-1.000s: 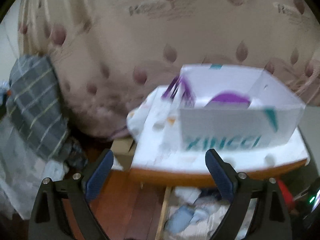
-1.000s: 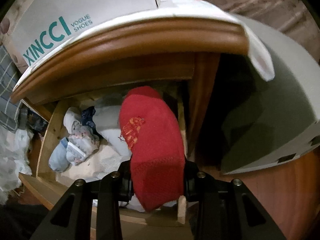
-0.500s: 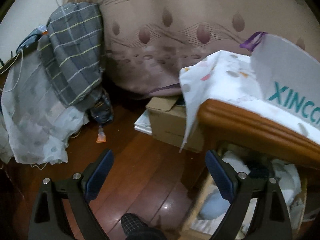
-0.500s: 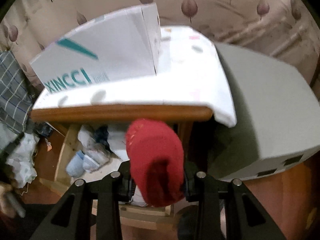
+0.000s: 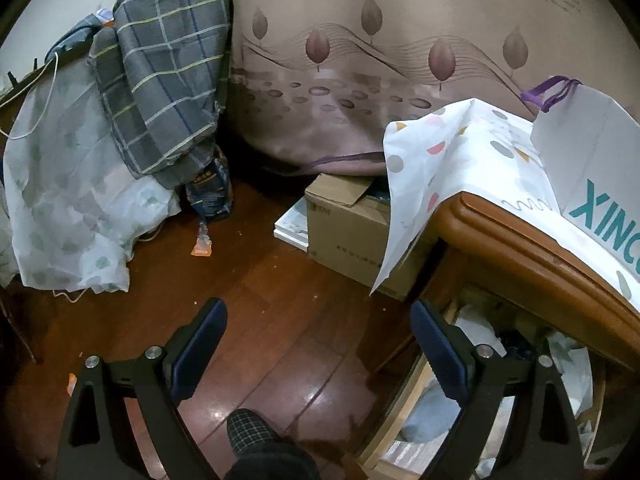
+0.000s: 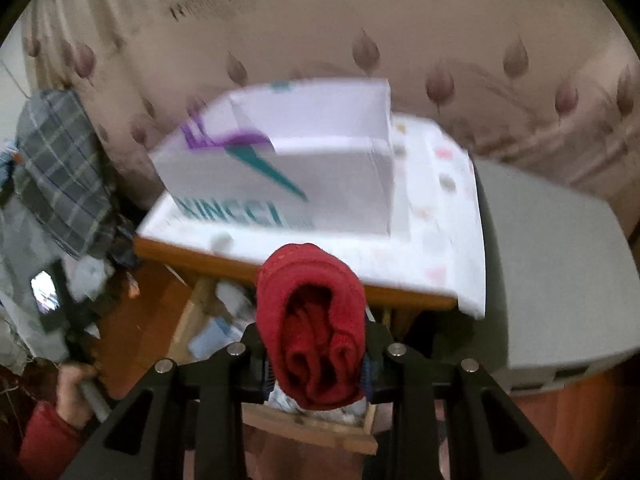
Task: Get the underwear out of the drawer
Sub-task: 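Lift the red rolled garment out of the drawer with the right gripper, then lower the red garment into the white box and open the right gripper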
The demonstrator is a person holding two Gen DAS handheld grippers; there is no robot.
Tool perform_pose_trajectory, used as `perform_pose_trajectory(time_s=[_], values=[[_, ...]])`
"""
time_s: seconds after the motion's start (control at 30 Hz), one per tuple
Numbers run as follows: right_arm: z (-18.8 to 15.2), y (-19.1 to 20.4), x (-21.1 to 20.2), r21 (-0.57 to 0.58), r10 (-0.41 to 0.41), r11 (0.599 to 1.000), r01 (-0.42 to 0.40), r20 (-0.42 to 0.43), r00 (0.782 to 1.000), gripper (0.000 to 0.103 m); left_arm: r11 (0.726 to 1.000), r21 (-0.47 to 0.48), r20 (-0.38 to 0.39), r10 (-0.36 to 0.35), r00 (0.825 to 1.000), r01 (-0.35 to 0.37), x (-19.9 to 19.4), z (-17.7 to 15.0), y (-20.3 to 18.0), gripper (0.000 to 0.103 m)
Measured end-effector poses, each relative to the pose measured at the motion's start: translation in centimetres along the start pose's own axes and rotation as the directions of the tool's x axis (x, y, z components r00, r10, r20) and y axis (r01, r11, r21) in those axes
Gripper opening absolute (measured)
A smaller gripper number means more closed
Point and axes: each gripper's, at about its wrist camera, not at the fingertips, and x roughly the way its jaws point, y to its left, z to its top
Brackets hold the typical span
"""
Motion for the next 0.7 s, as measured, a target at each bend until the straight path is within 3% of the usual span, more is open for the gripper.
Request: perform_pose_trajectory(time_s=[0.17,0.3,0.5,0.7], values=[[5.1,1.3,-2.7,-0.04,-0.024,0.999,0.03,0.128,0.991,0.031,1.0,-0.027,-0.033,0.013,0.999,-0.014,0.6,0.0,0.4,0.092],[9.4,1.6,-1.2,-0.059,-0.077,0.994,0.088,0.168,0.983,0.031,0.998,-0.045,-0.049,0.035,0.998,-0.037,0.9,0.0,0.9,0.092],[14.3,1.2,4.8,-0.07,-0.142,0.986,0.153,0.141,0.98,0.031,0.996,-0.067,-0.053,0.049,0.997,-0.053,1.1,0.1,1.5,0.092],[15.5,1.1,10.7,-0.056,-0.192,0.979,0.196,0.069,0.979,0.031,0.996,-0.065,-0.061,0.05,0.997,-0.054,1.2,0.1,1.5,0.092]])
